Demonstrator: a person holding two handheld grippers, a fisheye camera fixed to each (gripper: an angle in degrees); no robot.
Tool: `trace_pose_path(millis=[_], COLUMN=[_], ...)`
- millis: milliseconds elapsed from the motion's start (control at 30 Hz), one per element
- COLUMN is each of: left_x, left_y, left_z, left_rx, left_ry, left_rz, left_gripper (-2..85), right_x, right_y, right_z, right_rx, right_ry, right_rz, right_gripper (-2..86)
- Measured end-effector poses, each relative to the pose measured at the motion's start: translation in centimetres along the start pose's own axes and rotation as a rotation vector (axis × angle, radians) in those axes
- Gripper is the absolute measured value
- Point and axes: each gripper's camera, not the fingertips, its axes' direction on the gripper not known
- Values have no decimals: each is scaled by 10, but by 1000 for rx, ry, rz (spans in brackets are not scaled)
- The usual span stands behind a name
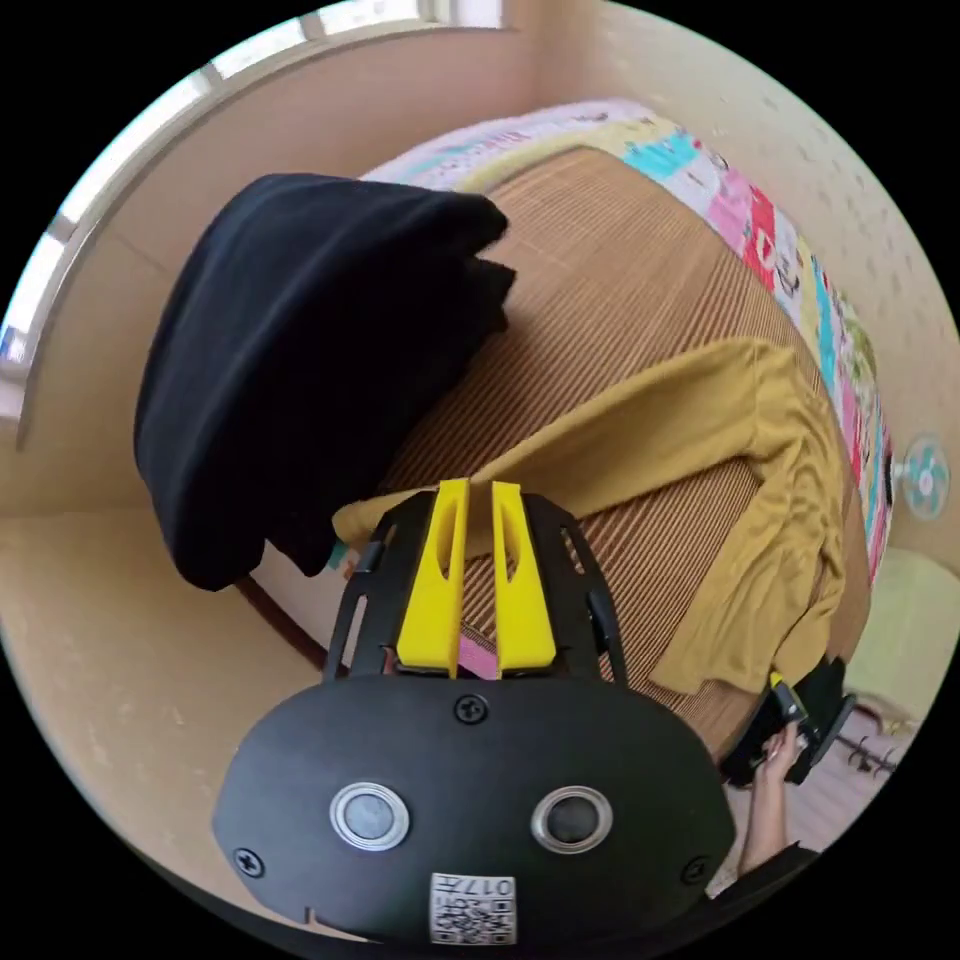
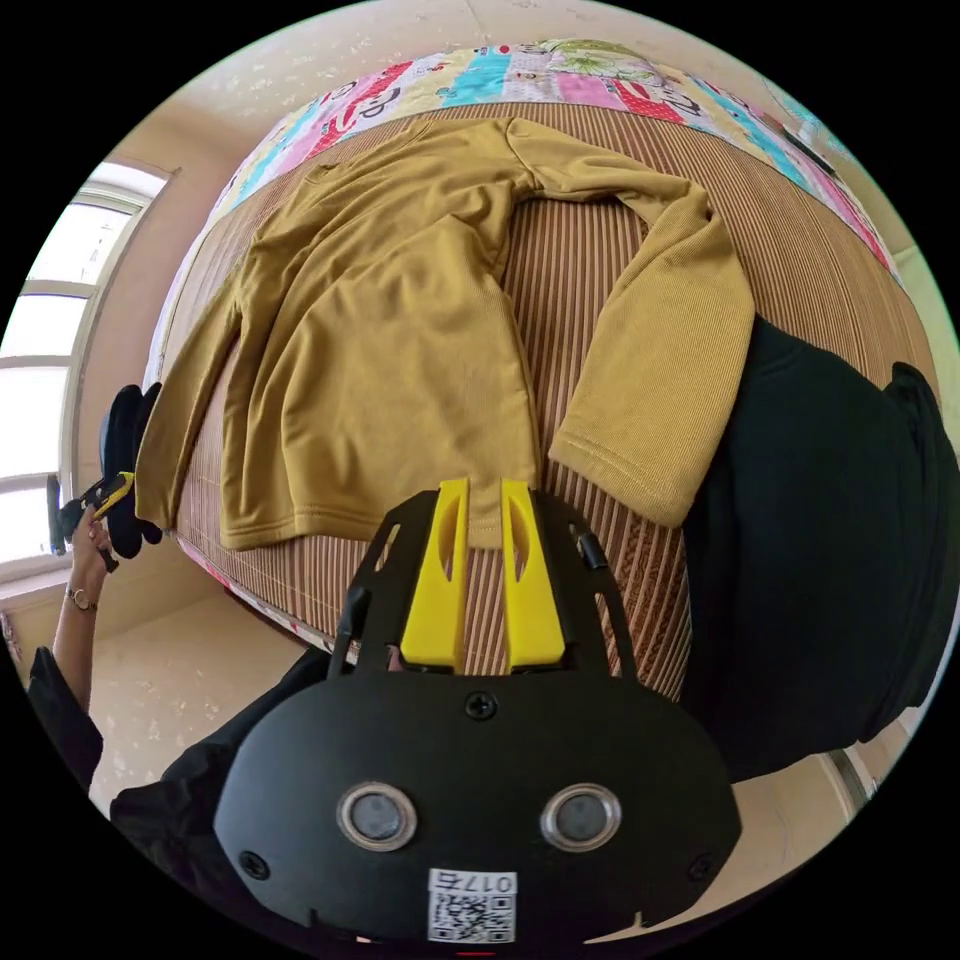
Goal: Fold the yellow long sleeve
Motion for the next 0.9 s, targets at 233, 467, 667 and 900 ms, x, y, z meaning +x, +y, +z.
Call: trace_pose_path(millis=[233, 467, 667, 900], left_x=[89, 132, 38, -121], left_y=[30, 68, 85, -8], left_z=[76, 101, 67, 14], left_rx=[-387, -466, -615, -387], left_ry=[272, 24, 105, 519], left_rz=[458, 708, 573, -59], left_gripper=[133, 40, 10, 115], right_x=[-6, 7, 32, 44], right_y=[-39, 7, 78, 118], right_z=[17, 15, 2, -17], right_rx=[-103, -180, -273, -376], right_ry=[87, 342, 248, 245], right_rz=[-101, -201, -182, -155], right_gripper=[73, 26, 16, 8])
